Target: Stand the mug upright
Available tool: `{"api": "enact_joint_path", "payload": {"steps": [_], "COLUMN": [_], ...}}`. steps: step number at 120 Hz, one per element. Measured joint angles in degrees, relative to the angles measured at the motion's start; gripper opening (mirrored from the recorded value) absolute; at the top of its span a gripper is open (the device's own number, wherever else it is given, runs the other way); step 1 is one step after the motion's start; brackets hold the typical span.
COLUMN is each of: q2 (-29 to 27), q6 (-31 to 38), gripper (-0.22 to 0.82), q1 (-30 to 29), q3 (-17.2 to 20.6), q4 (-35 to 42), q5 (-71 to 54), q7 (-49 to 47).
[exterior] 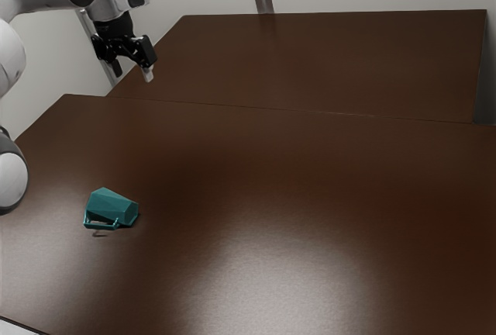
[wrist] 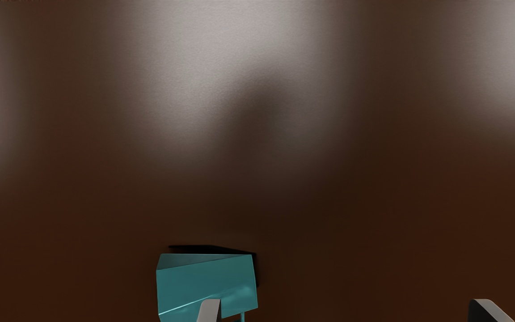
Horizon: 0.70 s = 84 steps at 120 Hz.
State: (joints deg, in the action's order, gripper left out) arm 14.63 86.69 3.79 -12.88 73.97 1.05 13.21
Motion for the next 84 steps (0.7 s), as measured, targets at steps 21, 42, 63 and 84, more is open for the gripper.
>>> {"api": "enact_joint_path", "payload": {"steps": [21,42,63,84], "q2": [-0.36,-1.22,-5.87,-7.62], "q6": [0.01,0.09,1.08,1.57], "gripper": [0.60,0.60,0.60,0.60], "q1": [0.08,-0.12,-1.48,-2.55], "q3": [-0.22,-0.78,-2.33,-7.15], "q4": [0.19,4.81,17.35,23.98], "q5": [-0.11,0.87,5.03,12.30], "q7": [-0.06,-0.13,-0.06,1.28]}}
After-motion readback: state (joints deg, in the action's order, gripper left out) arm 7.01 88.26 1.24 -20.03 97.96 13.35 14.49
